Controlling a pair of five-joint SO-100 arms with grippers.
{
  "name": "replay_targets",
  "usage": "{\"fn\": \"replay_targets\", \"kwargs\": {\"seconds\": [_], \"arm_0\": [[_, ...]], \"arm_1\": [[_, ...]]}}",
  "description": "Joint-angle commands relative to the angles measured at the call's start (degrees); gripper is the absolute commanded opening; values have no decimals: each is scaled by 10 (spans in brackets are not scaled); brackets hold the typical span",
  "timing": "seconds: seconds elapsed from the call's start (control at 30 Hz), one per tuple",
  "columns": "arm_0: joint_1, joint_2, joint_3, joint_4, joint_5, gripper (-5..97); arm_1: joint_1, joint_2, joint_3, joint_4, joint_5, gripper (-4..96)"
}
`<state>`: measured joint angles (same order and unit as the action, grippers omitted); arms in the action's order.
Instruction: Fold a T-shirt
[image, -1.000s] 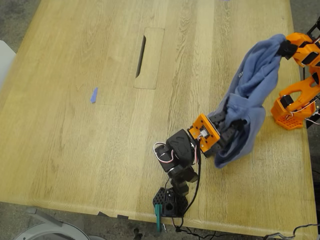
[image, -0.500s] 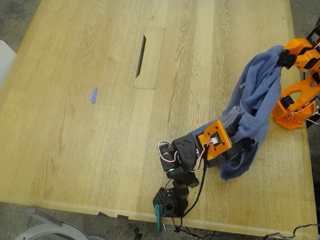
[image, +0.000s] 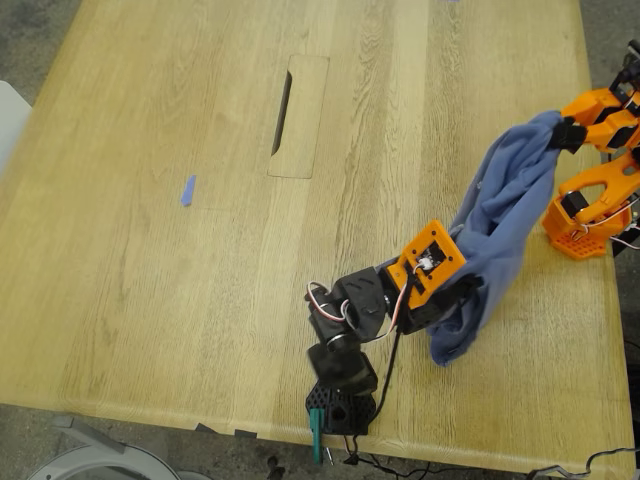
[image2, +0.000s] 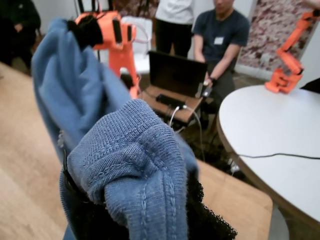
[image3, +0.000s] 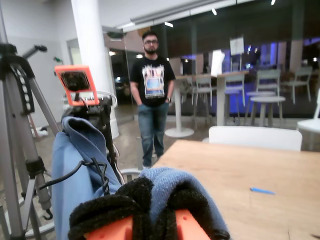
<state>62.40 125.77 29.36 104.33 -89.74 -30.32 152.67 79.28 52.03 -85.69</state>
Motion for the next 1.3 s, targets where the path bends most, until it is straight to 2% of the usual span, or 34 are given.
{"fn": "replay_targets", "kwargs": {"seconds": [0.0, 0.1, 0.27, 0.57, 0.83, 1.27], "arm_0": [[-39, 69, 79, -4, -11, -2], [-87, 101, 137, -14, -8, -2], [-113, 154, 253, -58, -10, -2], [-120, 164, 309, -95, -7, -2], [-163, 186, 419, -185, -10, -2], [-172, 199, 449, -208, -7, -2]], "arm_1": [[15, 38, 21, 14, 11, 12], [30, 58, 61, 22, 21, 16], [32, 67, 114, -14, 27, 16], [30, 92, 176, -29, 41, 13], [43, 120, 250, -38, 53, 15], [49, 126, 261, -28, 55, 13]]}}
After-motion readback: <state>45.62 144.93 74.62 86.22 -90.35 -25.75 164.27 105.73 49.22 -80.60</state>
